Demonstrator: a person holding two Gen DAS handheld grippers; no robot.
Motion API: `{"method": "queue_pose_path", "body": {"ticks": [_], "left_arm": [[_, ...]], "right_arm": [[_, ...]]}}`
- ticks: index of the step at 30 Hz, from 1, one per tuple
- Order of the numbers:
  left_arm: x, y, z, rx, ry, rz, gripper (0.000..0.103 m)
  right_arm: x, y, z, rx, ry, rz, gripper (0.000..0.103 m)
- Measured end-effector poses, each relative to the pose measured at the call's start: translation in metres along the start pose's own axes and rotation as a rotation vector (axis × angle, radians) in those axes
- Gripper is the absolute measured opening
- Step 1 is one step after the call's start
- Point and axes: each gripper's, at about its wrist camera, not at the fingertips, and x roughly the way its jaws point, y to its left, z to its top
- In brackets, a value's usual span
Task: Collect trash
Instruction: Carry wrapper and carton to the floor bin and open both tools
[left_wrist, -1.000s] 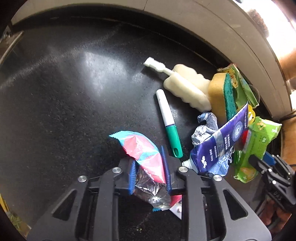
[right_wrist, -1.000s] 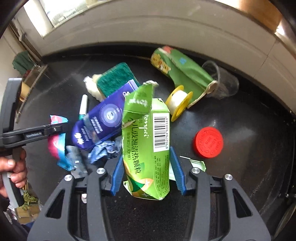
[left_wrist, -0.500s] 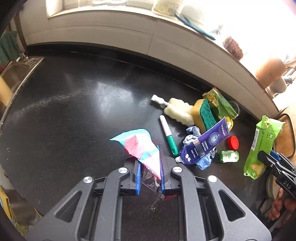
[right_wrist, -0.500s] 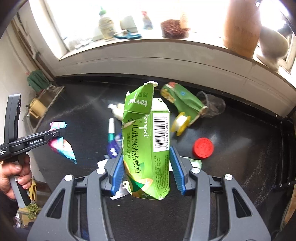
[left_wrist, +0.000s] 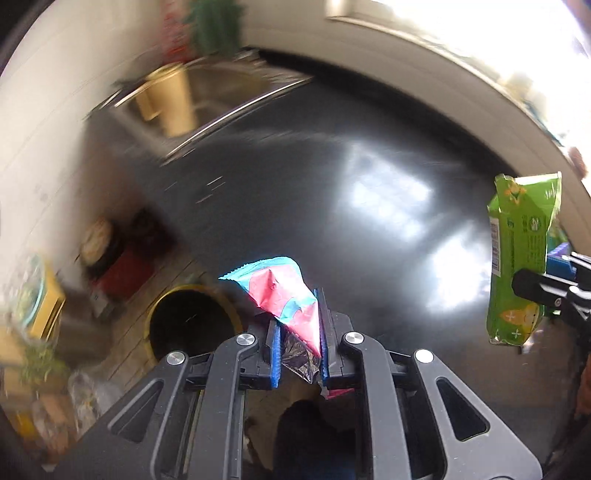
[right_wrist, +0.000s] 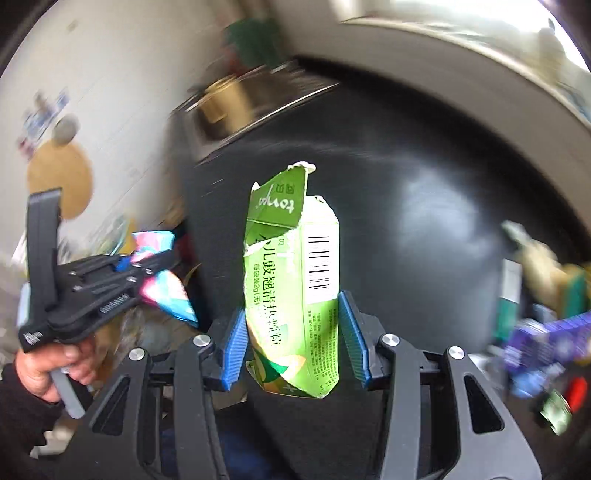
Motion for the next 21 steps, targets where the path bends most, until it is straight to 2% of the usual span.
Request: {"method": "queue_pose_path", "body": {"ticks": [4, 5, 10, 15, 20, 21], "left_arm": [[0.025, 0.092, -0.041, -0.16, 0.052, 0.049, 0.014], [0.033, 0.109, -0.049, -0.193, 0.063, 0.052, 0.014], [0.08, 0.185, -0.078, -0.308, 0.083, 0.059, 0.015], [0.122, 0.231, -0.092, -0.419, 0.085, 0.009, 0.015], [0.15, 0.243, -0.091, -0.402, 0.099, 0.014, 0.016], [0.154, 0.246, -0.091, -0.408, 0.104, 0.007, 0.02]], "right_arm": [[0.08, 0.095, 0.023, -0.142, 0.121, 0.132, 0.047], [0.102, 0.121, 0.028, -0.181, 0.15, 0.147, 0.047], [0.189, 0.197, 0.041, -0.273, 0.254, 0.17, 0.047], [0.26, 0.244, 0.048, -0.319, 0.332, 0.134, 0.047], [0.298, 0.266, 0.057, -0.348, 0.368, 0.105, 0.049], [0.305, 0.269, 0.058, -0.358, 0.375, 0.093, 0.049]]}}
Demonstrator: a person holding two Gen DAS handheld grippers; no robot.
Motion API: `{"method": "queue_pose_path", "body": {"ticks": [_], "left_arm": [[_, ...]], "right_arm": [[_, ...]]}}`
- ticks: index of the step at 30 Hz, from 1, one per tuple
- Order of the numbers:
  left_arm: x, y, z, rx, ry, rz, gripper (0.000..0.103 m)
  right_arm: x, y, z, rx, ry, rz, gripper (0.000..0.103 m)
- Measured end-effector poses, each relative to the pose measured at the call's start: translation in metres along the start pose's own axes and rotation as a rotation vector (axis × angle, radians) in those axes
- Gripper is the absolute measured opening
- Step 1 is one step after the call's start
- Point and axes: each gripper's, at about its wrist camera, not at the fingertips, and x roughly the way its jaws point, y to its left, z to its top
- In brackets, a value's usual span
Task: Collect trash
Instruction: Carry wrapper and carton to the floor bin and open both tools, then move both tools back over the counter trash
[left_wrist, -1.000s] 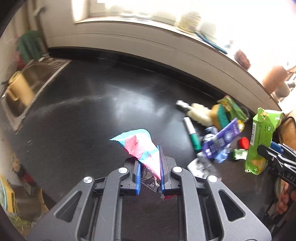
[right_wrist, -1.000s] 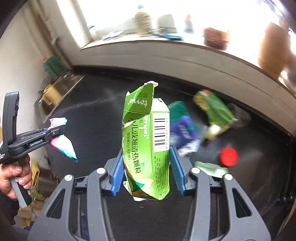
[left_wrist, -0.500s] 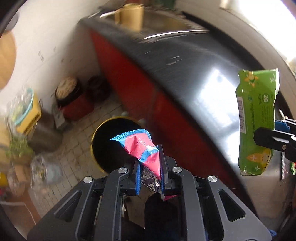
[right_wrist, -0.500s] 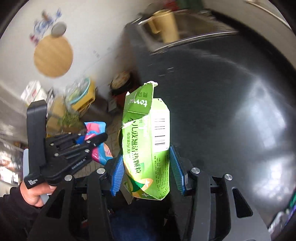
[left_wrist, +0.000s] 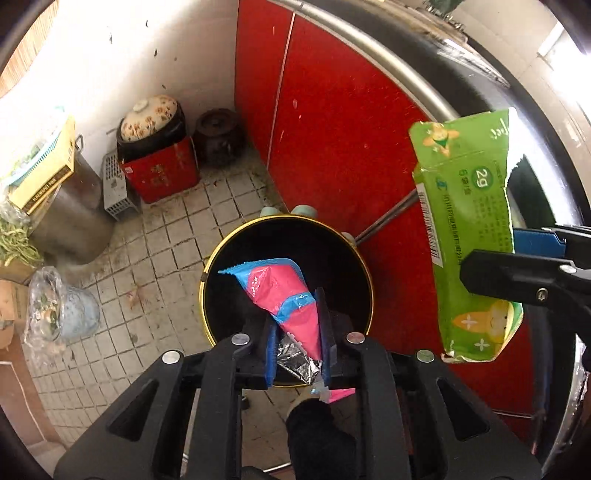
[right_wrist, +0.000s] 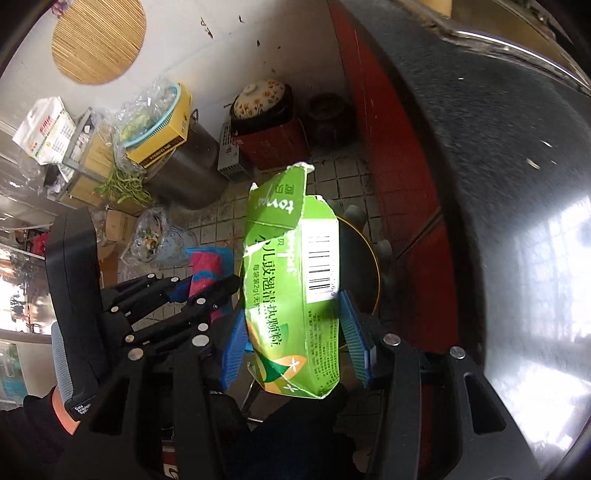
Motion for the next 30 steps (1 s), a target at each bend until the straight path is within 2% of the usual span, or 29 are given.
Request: {"method": "queue_pose_path", "body": {"ticks": [1, 2, 3, 7, 10, 12, 15, 18, 22, 27, 30], "left_arm": [[0.004, 0.002, 0.001, -0.004, 0.0, -0.009, 0.027], [0.007, 0.004, 0.002, -0.003, 0.003, -0.006, 0.044], [0.009, 0.005, 0.002, -0.001, 0.004, 0.0, 0.055], [0.008, 0.006, 0.003, -0.006, 0.007, 0.02, 0.061], [-0.004, -0.002, 0.004, 0.016, -0.008, 0.038, 0.071], [-0.019, -0.014, 0.007, 0.053, -0.029, 0.067, 0.084], [-0.054, -0.043, 0.012, 0.109, -0.086, 0.097, 0.092], [-0.089, -0.086, 0.017, 0.174, -0.111, 0.106, 0.093], [-0.132, -0.17, 0.022, 0.339, -0.172, 0.081, 0.093], [-0.166, -0.289, 0.014, 0.574, -0.211, -0.038, 0.093], [-0.18, -0.361, -0.006, 0.721, -0.217, -0.128, 0.093]], "right_arm": [[0.005, -0.003, 0.002, -0.003, 0.007, -0.009, 0.05], [0.004, -0.006, 0.002, -0.005, 0.015, -0.01, 0.057], [0.008, -0.007, 0.003, -0.004, 0.023, -0.014, 0.063], [0.0, -0.006, 0.005, 0.008, 0.019, 0.008, 0.064], [-0.022, -0.004, 0.001, 0.024, -0.015, 0.045, 0.071], [-0.047, -0.003, -0.006, 0.033, -0.056, 0.067, 0.078], [-0.098, -0.016, -0.026, 0.056, -0.149, 0.069, 0.087], [-0.157, -0.043, -0.059, 0.102, -0.242, 0.011, 0.089], [-0.229, -0.095, -0.124, 0.225, -0.344, -0.136, 0.091], [-0.302, -0.155, -0.217, 0.446, -0.444, -0.308, 0.091], [-0.343, -0.183, -0.276, 0.605, -0.498, -0.404, 0.091]]}}
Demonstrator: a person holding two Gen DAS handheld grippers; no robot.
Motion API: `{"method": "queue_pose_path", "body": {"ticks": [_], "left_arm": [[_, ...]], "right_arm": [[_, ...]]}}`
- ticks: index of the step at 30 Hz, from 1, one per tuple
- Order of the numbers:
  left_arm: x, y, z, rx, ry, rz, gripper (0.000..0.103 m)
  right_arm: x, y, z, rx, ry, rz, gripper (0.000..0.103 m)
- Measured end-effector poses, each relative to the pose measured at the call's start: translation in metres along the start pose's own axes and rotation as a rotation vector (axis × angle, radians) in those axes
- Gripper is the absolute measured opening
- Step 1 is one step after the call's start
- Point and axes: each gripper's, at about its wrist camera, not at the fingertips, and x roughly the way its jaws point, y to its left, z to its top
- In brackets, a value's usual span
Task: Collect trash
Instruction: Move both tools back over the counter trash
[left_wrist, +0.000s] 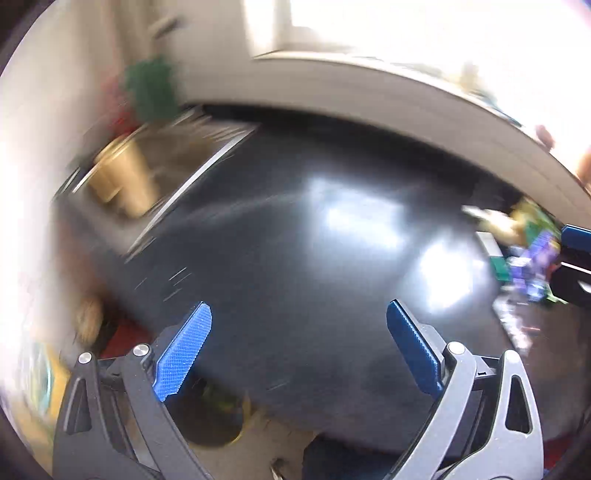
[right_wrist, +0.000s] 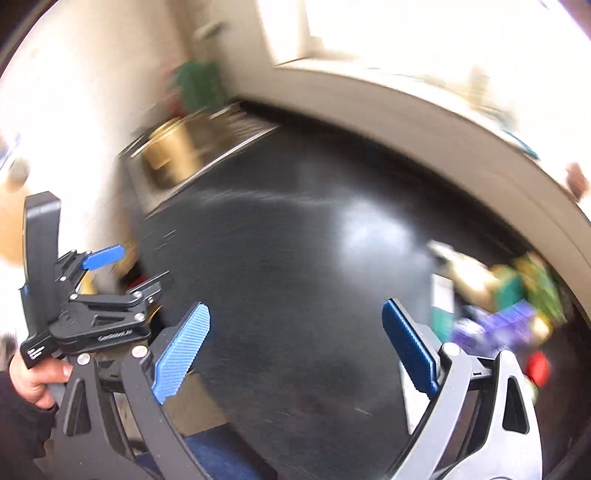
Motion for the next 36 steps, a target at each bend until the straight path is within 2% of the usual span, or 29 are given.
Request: {"method": "queue_pose_path", "body": {"ticks": [5, 9, 13, 20, 25, 31, 36], "left_arm": [[-0.005, -0.117, 0.036, 0.188, -0.022, -0.162, 0.093], [-0.011, -0.186, 0.037, 0.3, -0.026, -0.235, 0.093], [-0.014, -0.231, 0.037, 0.379, -0.023, -0.28, 0.093], [-0.004, -0.261, 0.035, 0.446, 0.001, -0.285, 0.093], [0.021, -0.257, 0.036, 0.442, 0.042, -0.271, 0.093], [0.063, -0.25, 0.04, 0.449, 0.049, -0.298, 0.093], [0.117, -0.259, 0.05, 0.401, 0.139, -0.283, 0.093]], "right_arm": [[-0.065, -0.107, -0.039, 0.236, -0.075, -0.169, 0.091], [-0.095, -0.158, -0.071, 0.363, -0.102, -0.251, 0.091], [-0.112, -0.191, -0.1, 0.448, -0.116, -0.291, 0.091], [-0.124, -0.216, -0.112, 0.513, -0.126, -0.308, 0.091], [-0.114, -0.234, -0.12, 0.537, -0.104, -0.309, 0.091], [-0.08, -0.268, -0.129, 0.557, -0.044, -0.331, 0.091], [-0.035, -0.303, -0.136, 0.567, 0.039, -0.364, 0.091]]}}
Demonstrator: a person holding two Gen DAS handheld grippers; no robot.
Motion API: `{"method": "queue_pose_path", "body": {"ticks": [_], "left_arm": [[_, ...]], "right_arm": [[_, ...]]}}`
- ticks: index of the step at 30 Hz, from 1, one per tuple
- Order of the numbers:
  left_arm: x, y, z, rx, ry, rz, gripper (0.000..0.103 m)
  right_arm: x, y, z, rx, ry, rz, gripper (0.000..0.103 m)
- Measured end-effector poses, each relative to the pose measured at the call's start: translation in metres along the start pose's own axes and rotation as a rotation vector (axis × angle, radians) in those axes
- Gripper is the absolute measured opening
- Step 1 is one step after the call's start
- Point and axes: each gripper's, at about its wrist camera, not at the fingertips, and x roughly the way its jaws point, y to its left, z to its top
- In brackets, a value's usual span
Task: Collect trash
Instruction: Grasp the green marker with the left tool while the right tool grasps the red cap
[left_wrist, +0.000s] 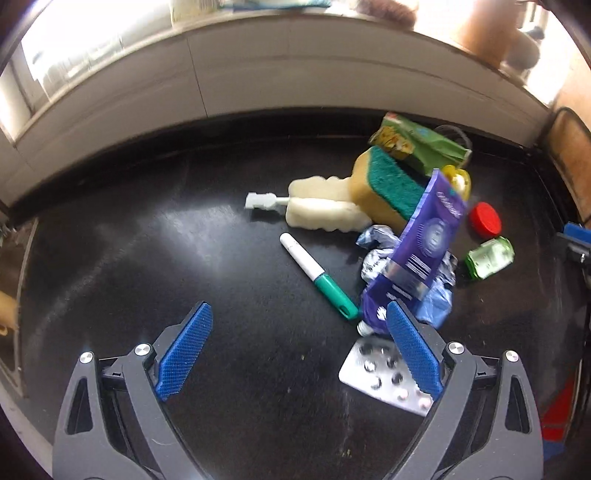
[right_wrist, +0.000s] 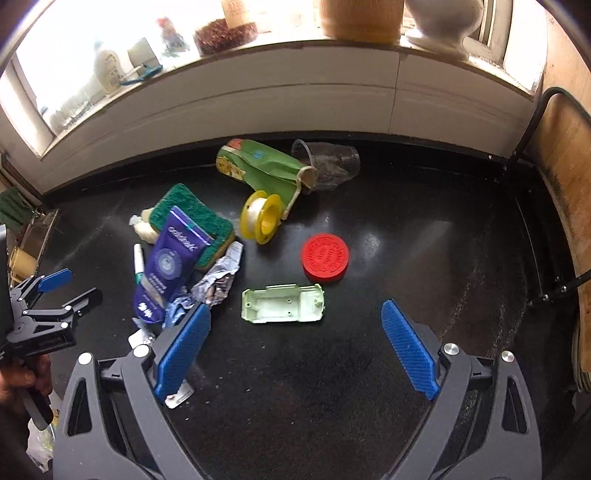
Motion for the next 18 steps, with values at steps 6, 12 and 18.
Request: {"method": "queue_pose_path", "body": {"ticks": [6, 12, 18], "left_arm": [[0.059, -0.004, 0.016, -0.04, 0.065, 0.057, 0.084], [0.081, 0.001, 0.019, -0.067, 0.079, 0.066, 0.074], [0.077, -0.003, 0.024, -0.059, 0.053, 0.064, 0.021]], "right_arm": [[0.067, -0.016, 0.017, 0.018, 0.075, -0.024, 0.086], [0.116, -0.02, 0.027, -0.04, 0.139, -0.076, 0.074], [0.119, -0.018, 0.028, -0.079, 0.131, -0.082, 0.049]]}}
